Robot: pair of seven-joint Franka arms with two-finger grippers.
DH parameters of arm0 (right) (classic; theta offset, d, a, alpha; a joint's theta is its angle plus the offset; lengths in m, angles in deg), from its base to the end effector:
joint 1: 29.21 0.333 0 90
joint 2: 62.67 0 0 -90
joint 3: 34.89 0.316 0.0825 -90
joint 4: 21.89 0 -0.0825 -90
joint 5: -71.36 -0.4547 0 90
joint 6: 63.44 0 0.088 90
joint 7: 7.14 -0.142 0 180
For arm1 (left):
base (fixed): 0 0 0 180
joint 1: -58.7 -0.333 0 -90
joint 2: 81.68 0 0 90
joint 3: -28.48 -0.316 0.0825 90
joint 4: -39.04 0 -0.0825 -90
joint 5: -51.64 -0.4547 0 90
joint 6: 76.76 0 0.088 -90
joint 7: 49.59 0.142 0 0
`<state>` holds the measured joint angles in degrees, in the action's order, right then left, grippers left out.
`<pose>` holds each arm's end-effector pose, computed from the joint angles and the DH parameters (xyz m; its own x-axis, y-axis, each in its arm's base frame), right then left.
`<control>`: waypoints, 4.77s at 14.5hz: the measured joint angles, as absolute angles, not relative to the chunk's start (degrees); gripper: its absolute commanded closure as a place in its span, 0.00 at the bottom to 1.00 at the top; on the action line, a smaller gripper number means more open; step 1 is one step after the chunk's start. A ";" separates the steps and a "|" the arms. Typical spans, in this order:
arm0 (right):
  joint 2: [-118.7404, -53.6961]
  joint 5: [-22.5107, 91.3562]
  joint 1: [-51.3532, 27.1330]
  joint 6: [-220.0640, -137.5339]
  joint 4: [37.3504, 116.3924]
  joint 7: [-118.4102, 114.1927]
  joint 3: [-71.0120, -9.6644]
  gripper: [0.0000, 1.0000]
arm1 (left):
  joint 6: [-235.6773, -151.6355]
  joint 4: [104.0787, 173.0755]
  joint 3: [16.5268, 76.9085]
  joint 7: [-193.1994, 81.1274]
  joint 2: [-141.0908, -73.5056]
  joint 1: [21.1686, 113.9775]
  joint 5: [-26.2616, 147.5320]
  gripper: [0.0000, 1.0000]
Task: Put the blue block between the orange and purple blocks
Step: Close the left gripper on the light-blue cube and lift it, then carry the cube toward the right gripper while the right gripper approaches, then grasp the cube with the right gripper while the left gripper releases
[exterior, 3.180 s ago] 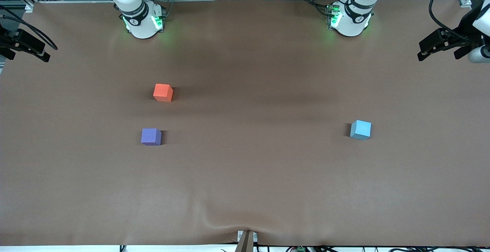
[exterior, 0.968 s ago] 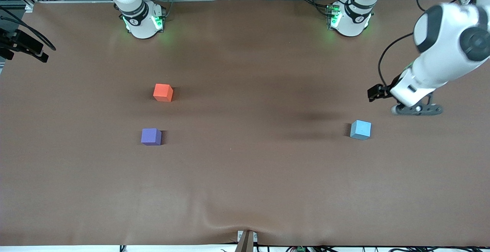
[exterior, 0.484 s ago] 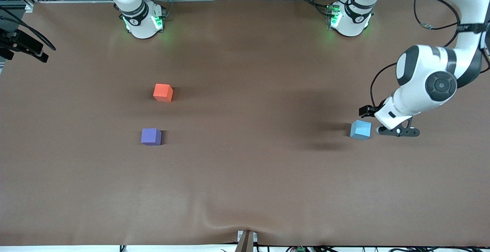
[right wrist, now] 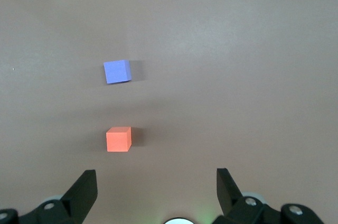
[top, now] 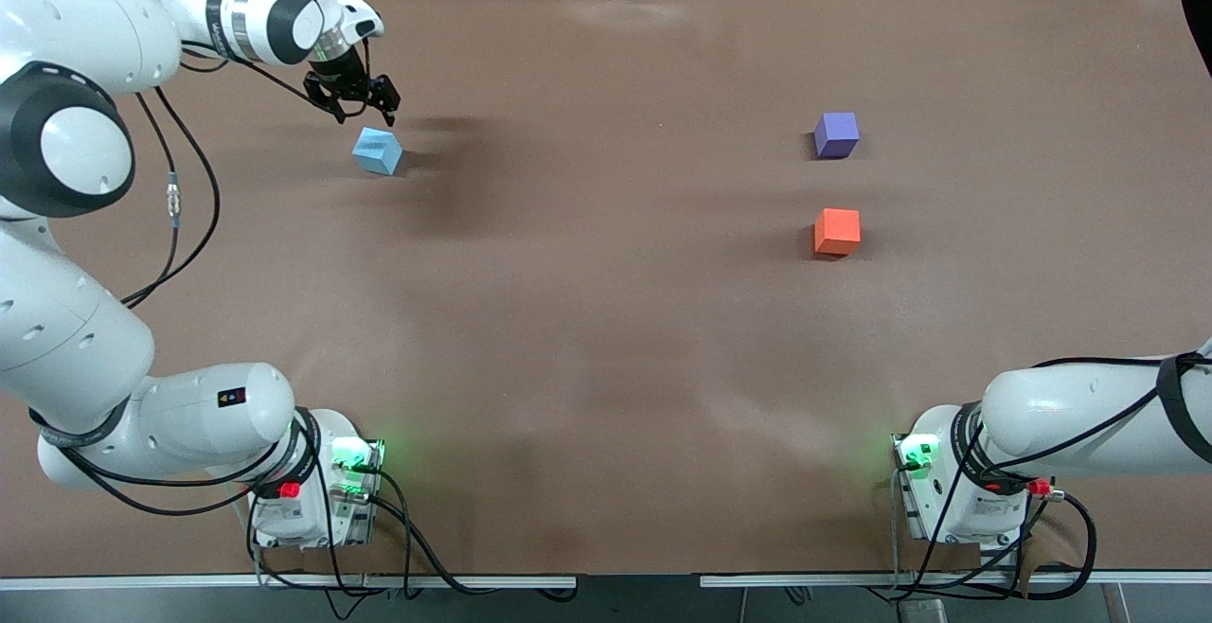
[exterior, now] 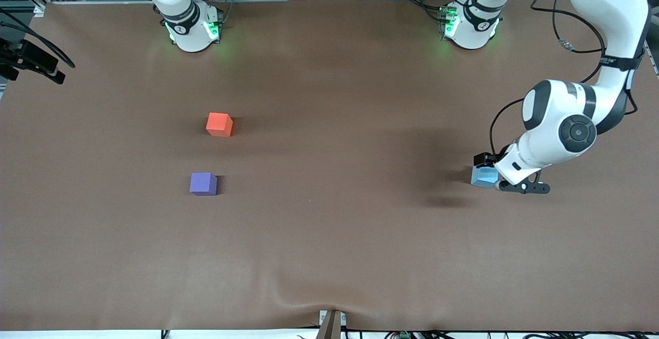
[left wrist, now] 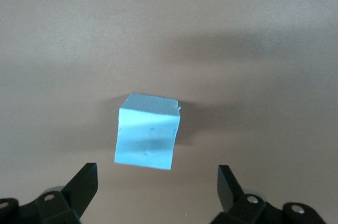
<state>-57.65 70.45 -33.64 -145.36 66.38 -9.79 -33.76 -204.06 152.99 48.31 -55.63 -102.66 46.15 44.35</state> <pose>0.5803 -0.0305 0.6464 0.9945 -0.1015 -0.0238 -0.1019 -0.9947 -0.0130 0.6374 -0.0768 0.1966 0.9900 -0.0902 -0.1088 -0.0887 -0.9959 0.0182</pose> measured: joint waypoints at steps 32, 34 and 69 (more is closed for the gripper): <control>-57.73 70.45 -33.64 -145.33 66.36 -9.80 -33.91 0.00 | -212.09 144.56 58.90 -86.61 -113.96 62.66 36.24 1.00; -57.73 70.45 -33.64 -145.33 66.35 -9.80 -33.93 0.00 | -211.21 138.77 58.68 -95.41 -117.32 69.34 36.24 1.00; -82.62 61.26 -10.40 -172.54 73.65 -29.29 -31.97 0.00 | -159.25 110.25 43.38 -67.14 -96.41 57.19 42.07 0.00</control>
<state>-82.62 61.26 -10.40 -172.54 73.65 -29.29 -31.97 -159.25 110.25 43.38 -67.14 -96.41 57.19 42.07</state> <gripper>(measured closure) 0.000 0.000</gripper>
